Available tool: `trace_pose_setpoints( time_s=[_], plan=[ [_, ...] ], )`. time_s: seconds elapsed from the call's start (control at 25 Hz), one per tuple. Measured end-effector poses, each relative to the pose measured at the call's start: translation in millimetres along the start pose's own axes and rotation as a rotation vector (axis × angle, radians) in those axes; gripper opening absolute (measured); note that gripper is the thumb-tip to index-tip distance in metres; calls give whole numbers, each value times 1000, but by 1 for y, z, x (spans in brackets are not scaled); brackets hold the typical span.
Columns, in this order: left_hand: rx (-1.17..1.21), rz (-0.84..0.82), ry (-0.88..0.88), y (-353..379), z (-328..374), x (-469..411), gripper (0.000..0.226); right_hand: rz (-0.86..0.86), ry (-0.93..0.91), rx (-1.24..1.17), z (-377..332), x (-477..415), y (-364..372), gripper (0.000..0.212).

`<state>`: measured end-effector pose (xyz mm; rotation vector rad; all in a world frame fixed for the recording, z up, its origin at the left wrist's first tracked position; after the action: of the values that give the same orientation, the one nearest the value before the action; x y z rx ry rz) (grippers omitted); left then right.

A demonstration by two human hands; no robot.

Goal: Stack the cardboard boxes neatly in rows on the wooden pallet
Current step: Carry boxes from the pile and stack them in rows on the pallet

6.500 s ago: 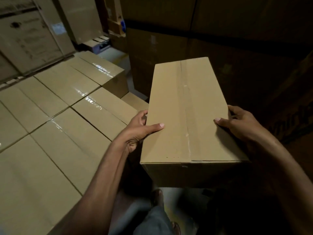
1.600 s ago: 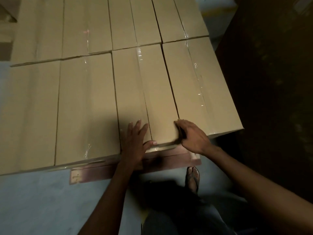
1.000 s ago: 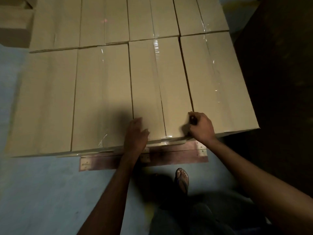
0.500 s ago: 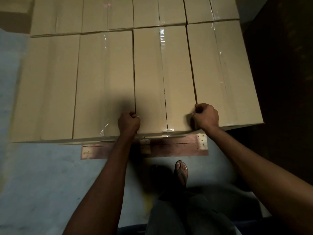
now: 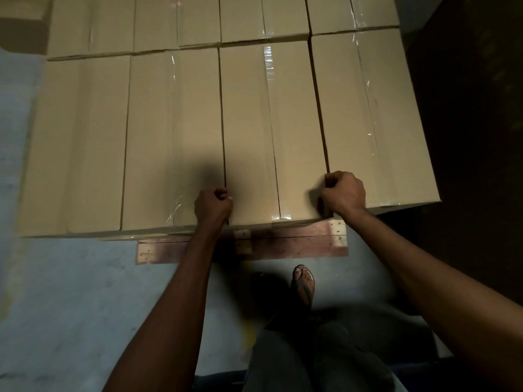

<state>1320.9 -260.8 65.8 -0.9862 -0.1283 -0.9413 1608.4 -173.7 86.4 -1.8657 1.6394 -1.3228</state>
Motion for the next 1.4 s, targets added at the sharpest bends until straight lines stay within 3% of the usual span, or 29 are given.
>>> trace_pose_setpoints(
  time_s=[0.12, 0.24, 0.4, 0.64, 0.84, 0.96, 1.12, 1.4],
  plan=[
    [-14, -16, 24, 0, -1, 2, 28, 3, -24, 3, -1, 0, -3, 39],
    [1, -23, 54, -3, -3, 2, 29, 22, -196, 157, -14, 8, 3, 46],
    [3, 32, 116, -14, 0, -1, 28, -93, -452, 170, -56, 20, 30, 54],
    [-44, 167, 127, -65, -55, -20, 31, -255, -538, 139, -126, 47, 92, 50],
    [-229, 210, 250, -110, -82, -50, 41, -265, -358, 29, -167, 55, 143, 49],
    [-205, 271, 148, -147, -103, -67, 46, -145, -200, -52, -181, 64, 158, 39],
    [-181, 212, 98, -177, -119, -91, 42, -23, -5, 2, -190, 69, 170, 27],
    [-144, 120, 31, -185, -101, -97, 36, -3, 81, 81, -202, 62, 173, 23]
  ],
)
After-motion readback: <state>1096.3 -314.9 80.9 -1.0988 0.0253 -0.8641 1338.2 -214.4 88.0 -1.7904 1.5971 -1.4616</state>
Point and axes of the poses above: each hand's wrist, its own x-axis away from the middle knuckle, its own y-axis out of the palm, z = x × y, the point moved 2 cm from there along -x, towards the middle knuckle, and after that the axes turned 3 degrees about -y, right-handed, at the moved point
